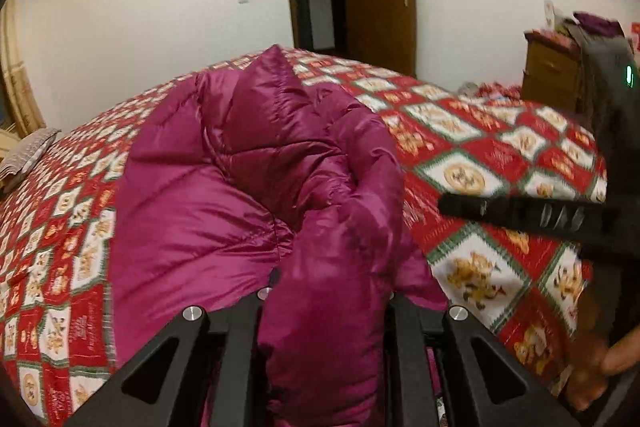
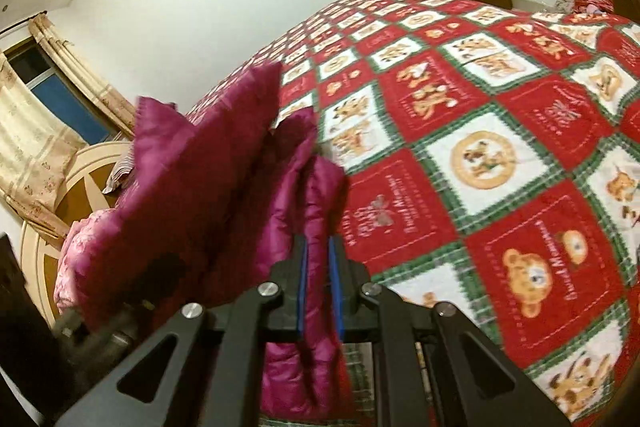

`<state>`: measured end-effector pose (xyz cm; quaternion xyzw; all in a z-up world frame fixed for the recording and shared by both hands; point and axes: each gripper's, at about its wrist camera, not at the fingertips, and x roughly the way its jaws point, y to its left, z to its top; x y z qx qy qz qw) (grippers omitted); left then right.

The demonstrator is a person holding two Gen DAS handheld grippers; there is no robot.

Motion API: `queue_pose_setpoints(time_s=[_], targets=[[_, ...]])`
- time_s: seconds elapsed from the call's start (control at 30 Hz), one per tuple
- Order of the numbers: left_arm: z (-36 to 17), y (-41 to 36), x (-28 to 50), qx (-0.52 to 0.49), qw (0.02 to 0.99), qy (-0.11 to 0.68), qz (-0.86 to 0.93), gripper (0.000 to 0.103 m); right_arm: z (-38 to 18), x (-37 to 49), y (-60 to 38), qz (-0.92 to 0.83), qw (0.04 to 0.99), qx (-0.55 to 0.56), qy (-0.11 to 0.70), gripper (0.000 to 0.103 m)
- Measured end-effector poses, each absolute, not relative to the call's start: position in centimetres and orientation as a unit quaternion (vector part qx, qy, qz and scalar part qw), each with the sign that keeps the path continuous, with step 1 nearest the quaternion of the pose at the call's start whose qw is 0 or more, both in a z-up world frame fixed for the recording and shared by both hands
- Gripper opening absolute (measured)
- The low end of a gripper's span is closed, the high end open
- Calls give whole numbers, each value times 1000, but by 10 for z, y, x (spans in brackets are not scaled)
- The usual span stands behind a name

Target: Fold large clothes

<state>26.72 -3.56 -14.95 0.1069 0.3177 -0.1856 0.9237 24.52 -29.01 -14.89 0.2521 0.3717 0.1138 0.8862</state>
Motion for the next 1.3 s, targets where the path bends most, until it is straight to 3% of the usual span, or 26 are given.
queue_pose_setpoints(time_s=[0.07,0.17,0.23,0.33,0.47,0.5,0.53,0.57,0.63,0.9,1.1,1.17,1.3], targets=[[-157,-41,267,114,921,321,-190,15,-146,247,-295,117,885,252,375,18],[-164,-45,268,118,919,323,-195,16,-144,251,-298,131,879,262,375,30],[-168,-46,267,122,918,322,-197,17,-141,254,-299,147,877,266,373,46],[-173,-48,263,127,919,317,-199,17,-135,270,-294,171,875,256,373,58],[-173,-47,260,126,919,313,-206,17,-137,301,-274,213,865,213,402,58],[-172,-46,259,124,918,314,-208,21,-140,307,-268,221,861,200,413,51],[-171,-44,259,121,917,316,-212,24,-143,312,-262,221,859,184,424,35],[-169,-42,257,118,916,318,-216,24,-146,317,-257,217,857,169,435,26],[-165,-37,253,115,912,322,-227,27,-150,319,-257,216,853,170,443,20],[-155,-26,191,239,889,291,-260,33,-171,313,-266,217,836,209,458,18],[-144,-18,187,236,879,309,-275,33,-175,307,-257,235,831,204,461,19],[-143,-22,187,238,883,303,-269,38,-175,308,-257,231,832,207,461,19],[-144,-45,187,238,893,271,-268,59,-158,308,-251,227,851,169,442,18]])
